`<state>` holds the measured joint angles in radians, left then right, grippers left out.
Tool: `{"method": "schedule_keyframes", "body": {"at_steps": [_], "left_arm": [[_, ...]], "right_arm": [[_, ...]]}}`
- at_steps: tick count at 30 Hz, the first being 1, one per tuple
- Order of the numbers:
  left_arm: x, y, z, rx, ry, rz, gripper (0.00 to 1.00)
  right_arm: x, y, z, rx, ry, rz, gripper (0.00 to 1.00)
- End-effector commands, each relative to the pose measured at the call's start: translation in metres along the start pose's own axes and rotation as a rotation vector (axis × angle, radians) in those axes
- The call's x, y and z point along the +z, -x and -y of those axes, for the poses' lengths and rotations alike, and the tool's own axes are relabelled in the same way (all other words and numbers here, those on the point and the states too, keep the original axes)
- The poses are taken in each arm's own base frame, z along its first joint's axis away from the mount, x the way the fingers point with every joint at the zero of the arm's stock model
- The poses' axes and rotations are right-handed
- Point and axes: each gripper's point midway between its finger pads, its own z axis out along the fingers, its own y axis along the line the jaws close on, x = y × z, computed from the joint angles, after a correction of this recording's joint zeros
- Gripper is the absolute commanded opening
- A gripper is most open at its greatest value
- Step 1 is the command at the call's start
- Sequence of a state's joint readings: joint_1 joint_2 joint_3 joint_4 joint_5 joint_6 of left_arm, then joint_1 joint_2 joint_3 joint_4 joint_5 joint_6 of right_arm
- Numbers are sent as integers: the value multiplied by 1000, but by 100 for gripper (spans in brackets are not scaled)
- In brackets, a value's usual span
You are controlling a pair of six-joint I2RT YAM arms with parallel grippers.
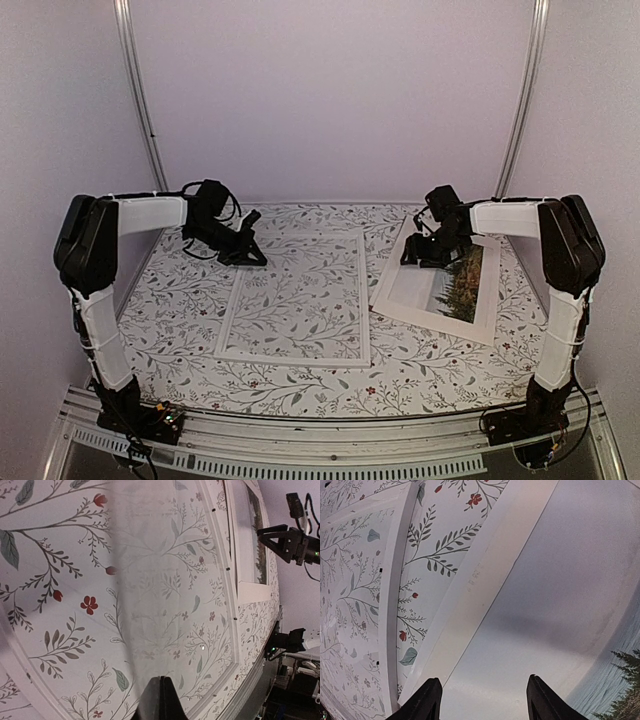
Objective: Put the photo into the frame
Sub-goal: Place the glass panel in the frame body.
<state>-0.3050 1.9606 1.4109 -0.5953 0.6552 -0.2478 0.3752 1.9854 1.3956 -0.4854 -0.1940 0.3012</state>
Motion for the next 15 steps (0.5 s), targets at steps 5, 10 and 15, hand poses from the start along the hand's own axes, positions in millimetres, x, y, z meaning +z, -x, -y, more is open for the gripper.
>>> {"method": "schedule_keyframes", "body": {"at_steps": [5,10,15], "left_arm": [[-16,24,17,45,-50,75,0],[-11,19,14,36,-54,53,0],[-7,12,10,32,-46,28,0]], "right_arm": [[6,2,-6,-17,10,-2,61],[5,3,-6,-17,7,-1,61],[7,3,-6,-18,8,-4,61]]}}
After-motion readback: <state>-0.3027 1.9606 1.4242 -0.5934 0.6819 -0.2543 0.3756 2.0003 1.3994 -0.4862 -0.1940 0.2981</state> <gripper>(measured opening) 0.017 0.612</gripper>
